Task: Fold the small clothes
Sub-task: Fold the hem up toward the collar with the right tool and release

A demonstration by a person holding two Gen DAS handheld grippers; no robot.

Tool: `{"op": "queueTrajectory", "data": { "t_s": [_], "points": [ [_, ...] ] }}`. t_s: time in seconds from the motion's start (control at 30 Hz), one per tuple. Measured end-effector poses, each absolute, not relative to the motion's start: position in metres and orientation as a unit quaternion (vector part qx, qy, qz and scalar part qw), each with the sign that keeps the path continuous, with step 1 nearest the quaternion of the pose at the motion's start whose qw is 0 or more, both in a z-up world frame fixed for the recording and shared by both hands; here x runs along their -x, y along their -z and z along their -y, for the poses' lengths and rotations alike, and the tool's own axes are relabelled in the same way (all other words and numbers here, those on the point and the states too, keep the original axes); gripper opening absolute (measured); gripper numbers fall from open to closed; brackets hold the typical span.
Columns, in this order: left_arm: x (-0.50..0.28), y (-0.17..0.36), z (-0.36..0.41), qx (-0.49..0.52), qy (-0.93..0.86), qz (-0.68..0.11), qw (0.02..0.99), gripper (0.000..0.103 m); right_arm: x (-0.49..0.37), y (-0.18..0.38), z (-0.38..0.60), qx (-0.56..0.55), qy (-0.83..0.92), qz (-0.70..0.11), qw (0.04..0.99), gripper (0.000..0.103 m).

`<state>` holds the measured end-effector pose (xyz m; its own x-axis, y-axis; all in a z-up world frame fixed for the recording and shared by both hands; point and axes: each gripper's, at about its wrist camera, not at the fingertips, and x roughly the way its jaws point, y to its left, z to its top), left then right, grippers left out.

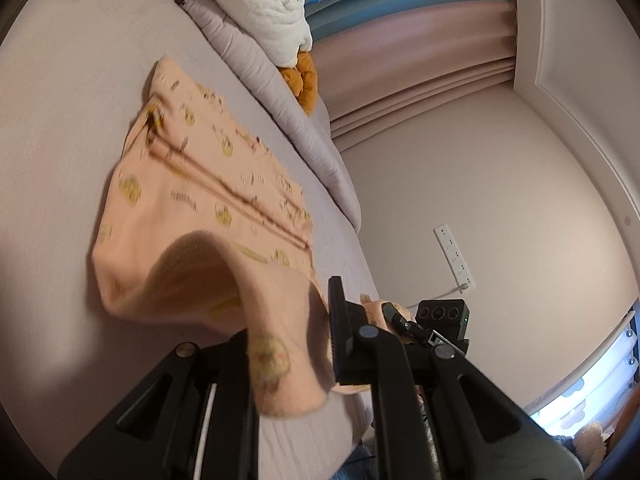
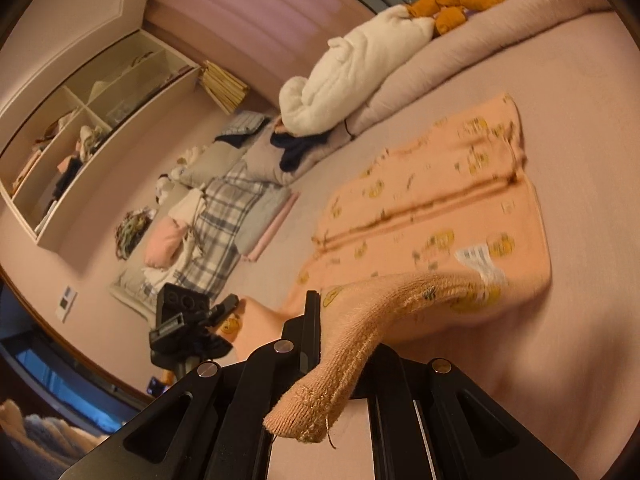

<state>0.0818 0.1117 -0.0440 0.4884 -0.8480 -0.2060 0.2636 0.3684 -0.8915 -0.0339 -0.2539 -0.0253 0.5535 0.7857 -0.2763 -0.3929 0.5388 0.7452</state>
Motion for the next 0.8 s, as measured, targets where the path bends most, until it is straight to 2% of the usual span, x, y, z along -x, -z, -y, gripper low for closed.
{"op": "queueTrajectory", "data": {
  "t_s": [0.47,0.8],
  "points": [
    [-0.221,0.026,-0.113,0.415,0.325,-0.333,0.781,0.009,-0.086,0.007,0.279,-0.333,-0.276,-0.283,0.856,0.006],
    [-0.316,0.042,-0.112,0.428,0.248,-0.387,0.778,0.009,-0.173,0.04,0.285,-0.334,-0.194,-0.377,0.842,0.006]
  ]
}}
